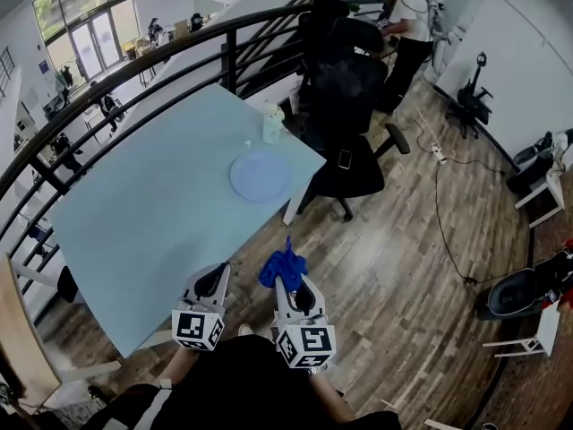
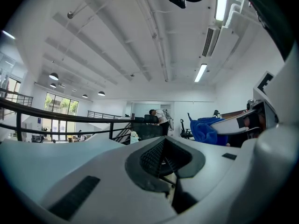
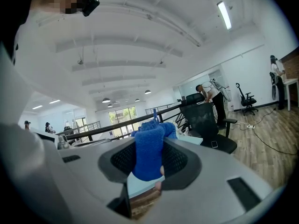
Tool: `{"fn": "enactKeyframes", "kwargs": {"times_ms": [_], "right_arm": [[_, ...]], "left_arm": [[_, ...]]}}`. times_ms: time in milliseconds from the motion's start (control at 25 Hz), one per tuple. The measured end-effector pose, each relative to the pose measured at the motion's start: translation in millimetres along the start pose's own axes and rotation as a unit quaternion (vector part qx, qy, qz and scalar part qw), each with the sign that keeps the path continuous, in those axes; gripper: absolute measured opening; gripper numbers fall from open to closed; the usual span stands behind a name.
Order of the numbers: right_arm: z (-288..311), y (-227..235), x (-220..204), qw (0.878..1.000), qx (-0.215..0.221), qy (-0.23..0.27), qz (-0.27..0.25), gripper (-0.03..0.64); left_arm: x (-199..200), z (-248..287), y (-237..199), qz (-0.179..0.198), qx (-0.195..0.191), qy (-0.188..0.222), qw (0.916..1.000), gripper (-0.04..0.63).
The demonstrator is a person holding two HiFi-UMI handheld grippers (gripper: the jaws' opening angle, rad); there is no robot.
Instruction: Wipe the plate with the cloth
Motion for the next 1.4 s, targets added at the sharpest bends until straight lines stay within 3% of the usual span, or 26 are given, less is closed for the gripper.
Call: {"fn": "enactKeyframes", "kwargs": {"times_ms": [520,920,1400], "right_arm": [[54.4,26.6,9.6,0.999,0.035,-0.025,-0.013,0.12],[111.6,55.3,40.5,0.997,0.061,-0.034,-0.023,0.12],[182.5,112.3,82.2,0.991,0.122,-0.043,-0.038,0.12]], "left_arm": [[-3.4,46.2,-5.5,-0.003,0.025,-0.01,0.9996,0.0],[15.2,107.0,-13.0,0.005,0.038,-0.013,0.9992,0.0],[32.0,178.4,-8.1,-0.001,0.105,-0.003,0.9945,0.0]]}}
Point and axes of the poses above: the fingertips, and each gripper's own axes: z forward along the fingers, y to its right, x out of its top, the point moved 6 cm from there along -z, backward along the fingers, and after that the axes turned 4 degrees about -y, right-handed, at the moved point
